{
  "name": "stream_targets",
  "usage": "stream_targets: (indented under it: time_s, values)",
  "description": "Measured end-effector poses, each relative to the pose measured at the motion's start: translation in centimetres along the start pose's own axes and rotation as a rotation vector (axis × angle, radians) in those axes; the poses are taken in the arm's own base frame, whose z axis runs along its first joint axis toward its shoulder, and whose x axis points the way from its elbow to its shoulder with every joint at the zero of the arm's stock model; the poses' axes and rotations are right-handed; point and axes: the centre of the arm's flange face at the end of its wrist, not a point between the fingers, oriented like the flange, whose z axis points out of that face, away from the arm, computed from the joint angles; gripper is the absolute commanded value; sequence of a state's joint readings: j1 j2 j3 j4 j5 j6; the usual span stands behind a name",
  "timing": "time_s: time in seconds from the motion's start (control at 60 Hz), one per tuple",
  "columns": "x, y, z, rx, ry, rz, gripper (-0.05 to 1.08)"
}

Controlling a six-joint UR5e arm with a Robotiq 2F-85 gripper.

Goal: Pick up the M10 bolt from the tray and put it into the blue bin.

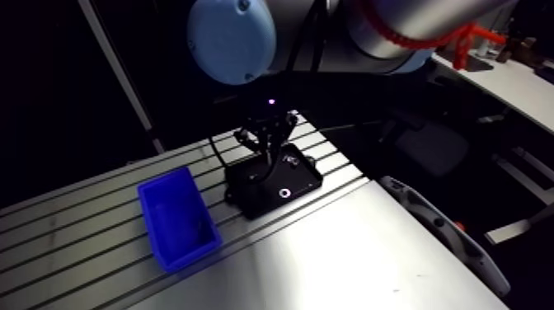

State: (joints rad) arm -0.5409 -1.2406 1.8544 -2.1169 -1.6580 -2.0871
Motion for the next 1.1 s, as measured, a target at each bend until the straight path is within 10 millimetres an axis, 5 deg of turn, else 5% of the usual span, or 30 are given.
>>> stream_targets:
  time_s: [0.6, 1.1]
  values:
    - [-1.5, -1.2, -8.9, -0.004, 0.043, -0.511, 1.03]
    - [-1.0, -4.8, -10.5, 0.049, 0.082, -1.165, 1.02]
